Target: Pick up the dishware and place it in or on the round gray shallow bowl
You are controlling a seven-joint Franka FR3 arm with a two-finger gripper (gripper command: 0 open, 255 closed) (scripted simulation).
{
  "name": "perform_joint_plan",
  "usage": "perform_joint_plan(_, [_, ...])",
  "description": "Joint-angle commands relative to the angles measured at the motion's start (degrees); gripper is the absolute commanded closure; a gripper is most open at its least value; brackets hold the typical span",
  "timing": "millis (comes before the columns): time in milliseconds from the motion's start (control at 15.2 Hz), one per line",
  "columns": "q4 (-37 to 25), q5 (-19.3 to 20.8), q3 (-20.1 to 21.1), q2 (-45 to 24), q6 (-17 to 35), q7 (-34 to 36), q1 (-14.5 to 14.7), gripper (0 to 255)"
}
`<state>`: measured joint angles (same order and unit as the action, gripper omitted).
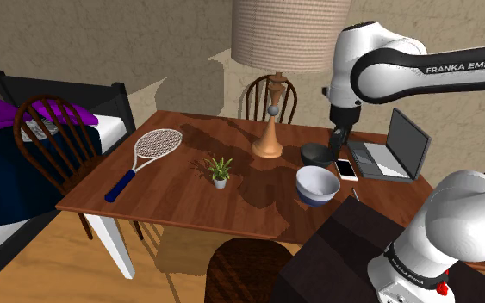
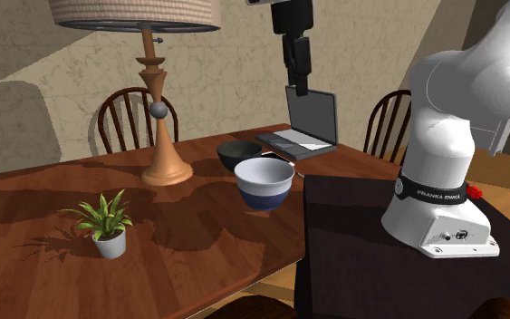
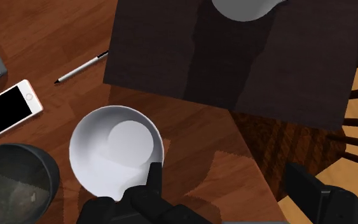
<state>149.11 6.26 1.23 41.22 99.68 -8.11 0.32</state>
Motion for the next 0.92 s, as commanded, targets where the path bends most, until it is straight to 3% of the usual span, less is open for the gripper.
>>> perform_joint_plan(0, [3.5,0.9,-0.1,-0.8,5.2,0.2,-0.3,0])
perform_joint_plan(396, [10.6,4.6,-1.0,-8.0,21.4,1.0,-2.1,0])
perform_joint_plan(858, [13.8,12.3,-1.2,-23.3,42.1,4.7,-6.5,0])
